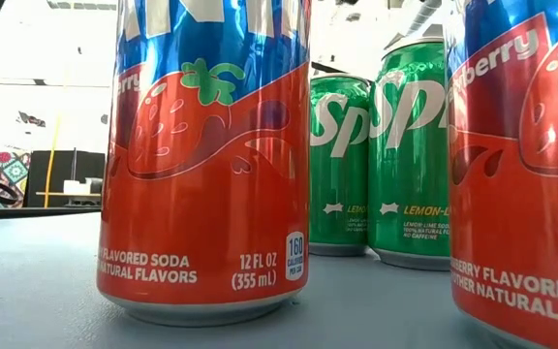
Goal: Place canned beverage on shelf
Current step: Put the right green soda can on the shelf aligned with the other green soda can
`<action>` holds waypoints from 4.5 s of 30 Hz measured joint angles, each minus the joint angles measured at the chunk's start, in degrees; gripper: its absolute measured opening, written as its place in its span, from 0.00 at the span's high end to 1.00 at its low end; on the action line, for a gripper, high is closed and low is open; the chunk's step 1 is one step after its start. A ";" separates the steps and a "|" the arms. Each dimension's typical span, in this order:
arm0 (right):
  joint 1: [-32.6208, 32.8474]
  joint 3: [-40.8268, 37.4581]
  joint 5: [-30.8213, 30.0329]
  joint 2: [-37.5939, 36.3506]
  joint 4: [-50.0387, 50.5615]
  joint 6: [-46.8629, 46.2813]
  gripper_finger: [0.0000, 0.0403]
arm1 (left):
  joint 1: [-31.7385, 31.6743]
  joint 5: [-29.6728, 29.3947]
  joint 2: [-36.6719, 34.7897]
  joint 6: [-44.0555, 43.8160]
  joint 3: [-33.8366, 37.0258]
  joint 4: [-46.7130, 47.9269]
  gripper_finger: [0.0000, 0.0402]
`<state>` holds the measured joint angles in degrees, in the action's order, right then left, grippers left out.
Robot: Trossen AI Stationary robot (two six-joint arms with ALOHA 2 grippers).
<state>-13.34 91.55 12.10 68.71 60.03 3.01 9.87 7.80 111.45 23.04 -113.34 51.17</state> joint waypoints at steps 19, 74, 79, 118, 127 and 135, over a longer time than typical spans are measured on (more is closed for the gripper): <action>-0.35 -0.02 -1.39 -4.74 6.70 -10.55 0.64 | 3.10 3.09 9.74 8.49 -2.27 -8.24 0.23; -1.34 0.00 -3.39 -15.65 16.31 -7.04 0.64 | 13.83 -31.16 18.04 -48.15 -2.75 -14.85 0.23; -1.34 0.00 -3.39 -15.65 16.31 -7.06 0.64 | 13.72 -28.59 18.04 -47.16 -2.73 -13.63 0.29; -1.34 -0.04 -3.39 -17.10 16.37 -5.47 0.64 | 8.10 -1.54 14.57 3.10 -20.65 -4.89 0.41; -1.45 -0.02 -5.22 -18.23 16.24 -6.89 0.64 | 7.26 -6.63 3.86 3.90 -21.59 4.77 0.41; -1.45 -0.02 -14.12 -16.96 12.14 -7.58 0.64 | 2.86 -11.10 -3.69 11.63 -21.57 26.10 0.42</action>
<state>-14.79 91.53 -2.02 51.75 72.17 -4.57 12.73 -3.30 107.76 34.67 -134.91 77.27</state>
